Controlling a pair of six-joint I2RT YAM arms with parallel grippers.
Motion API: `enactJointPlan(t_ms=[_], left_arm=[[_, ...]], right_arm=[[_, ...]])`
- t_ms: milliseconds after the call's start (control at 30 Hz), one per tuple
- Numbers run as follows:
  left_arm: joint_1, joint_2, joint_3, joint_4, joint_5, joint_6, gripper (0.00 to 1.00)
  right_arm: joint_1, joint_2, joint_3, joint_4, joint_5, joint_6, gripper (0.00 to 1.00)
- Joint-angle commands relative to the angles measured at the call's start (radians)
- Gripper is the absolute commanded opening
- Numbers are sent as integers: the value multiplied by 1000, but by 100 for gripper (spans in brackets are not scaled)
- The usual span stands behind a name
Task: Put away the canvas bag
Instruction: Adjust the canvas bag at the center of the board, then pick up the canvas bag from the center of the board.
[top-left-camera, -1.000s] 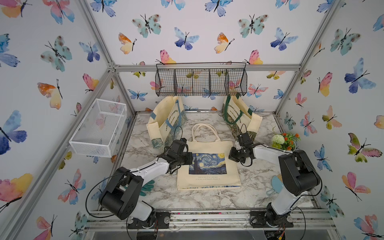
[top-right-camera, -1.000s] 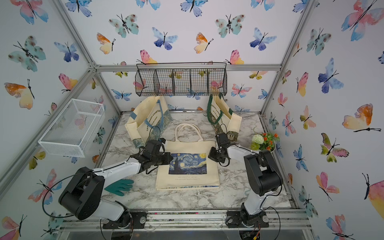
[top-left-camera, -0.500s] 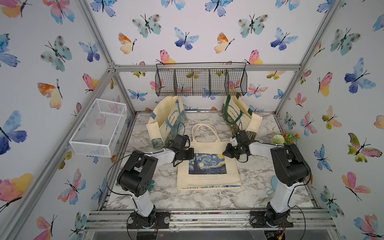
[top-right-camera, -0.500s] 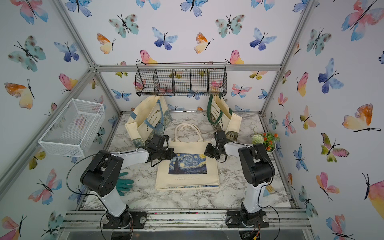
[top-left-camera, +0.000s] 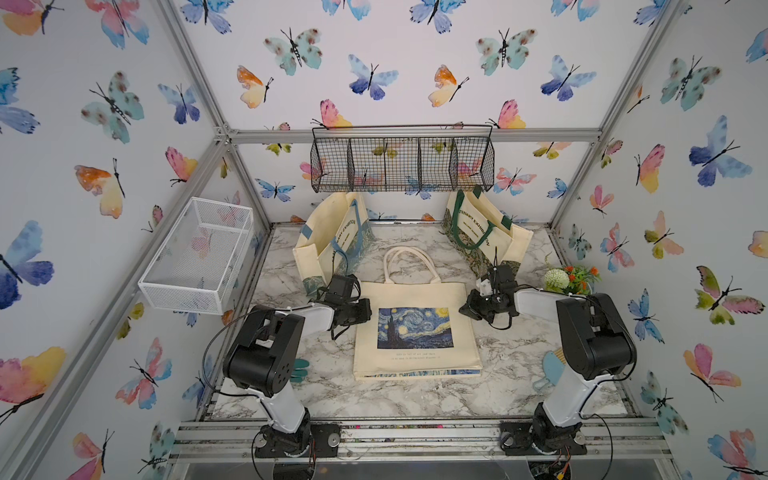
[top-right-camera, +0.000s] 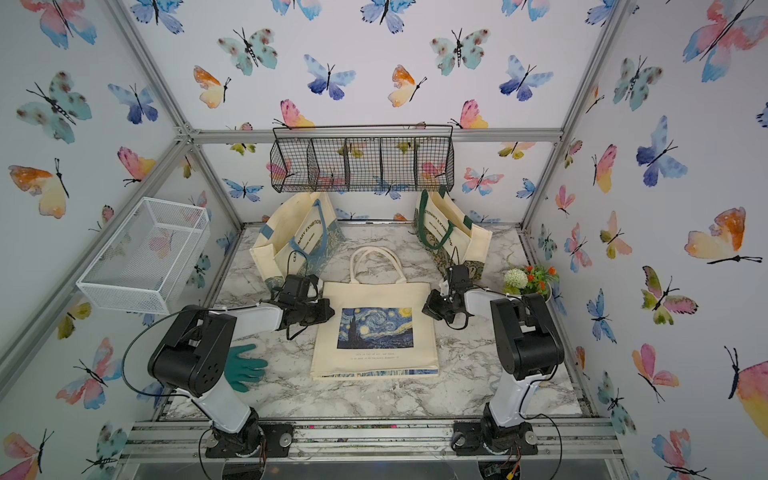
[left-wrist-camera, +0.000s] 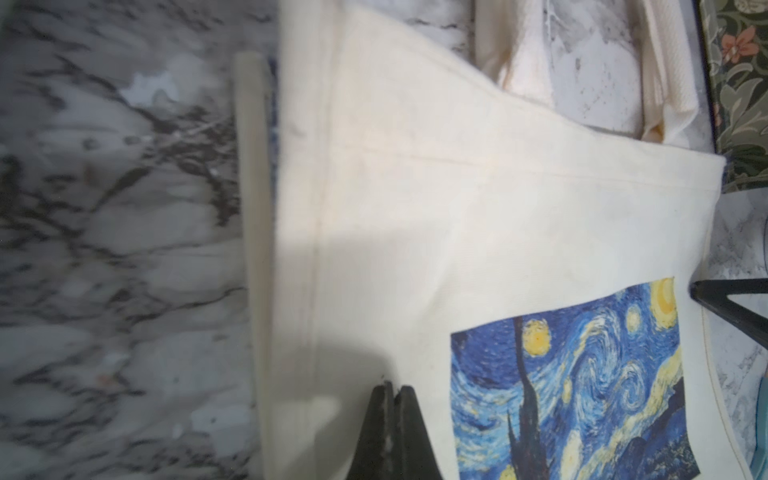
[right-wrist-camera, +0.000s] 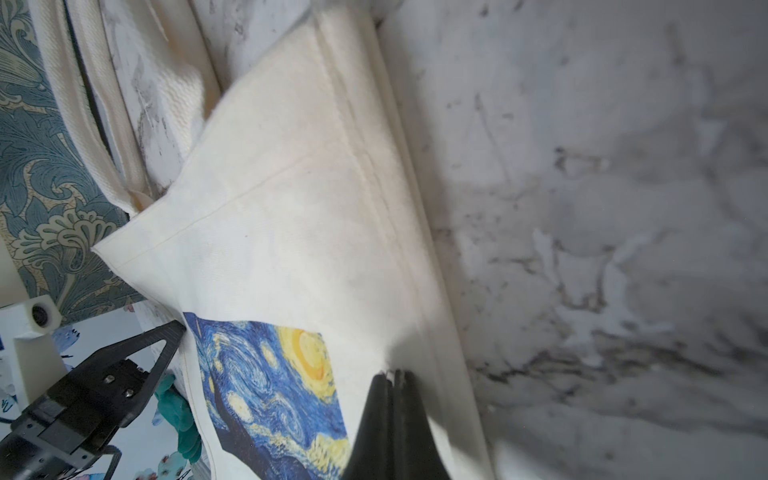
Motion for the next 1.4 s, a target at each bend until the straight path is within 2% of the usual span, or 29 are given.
enactJointPlan(t_ms=[0, 200, 300, 367, 467, 567, 633, 700, 800, 967, 1000, 1067, 1167, 1367], left_arm=[[7, -34, -19, -76, -30, 18, 0], [4, -203, -35, -43, 111, 20, 0], [5, -347, -58, -32, 124, 28, 17], [5, -438, -62, -35, 115, 40, 25], [3, -560, -58, -55, 68, 63, 34], [3, -646, -38, -105, -75, 51, 45], [4, -674, -16, -139, -193, 25, 47], [4, -678, 12, -175, -302, -13, 48], [3, -657, 68, -241, -441, -52, 53], [4, -617, 142, -281, -591, -37, 81], [6, -605, 158, -289, -615, -31, 84], [12, -576, 198, -318, -654, -18, 85], [43, -535, 251, -356, -660, -12, 85], [125, -479, 305, -352, -532, 32, 85]], right_arm=[[-12, 8, -25, -112, 47, -33, 1], [-12, -99, -52, -62, -133, -48, 1], [-10, -202, -128, 13, -265, -50, 2], [-10, -293, -189, 52, -305, -49, 8], [-9, -445, -239, 4, -251, -71, 20], [-9, -566, -264, -46, -213, -84, 35], [-9, -618, -269, -75, -205, -87, 45], [-9, -647, -270, -102, -204, -92, 51], [-8, -662, -273, -121, -212, -91, 52], [-9, -658, -293, -104, -241, -67, 52], [-9, -658, -303, -92, -249, -57, 52], [-9, -658, -322, -72, -266, -44, 52], [-9, -659, -335, -69, -268, -41, 52], [-9, -659, -346, -73, -274, -43, 52]])
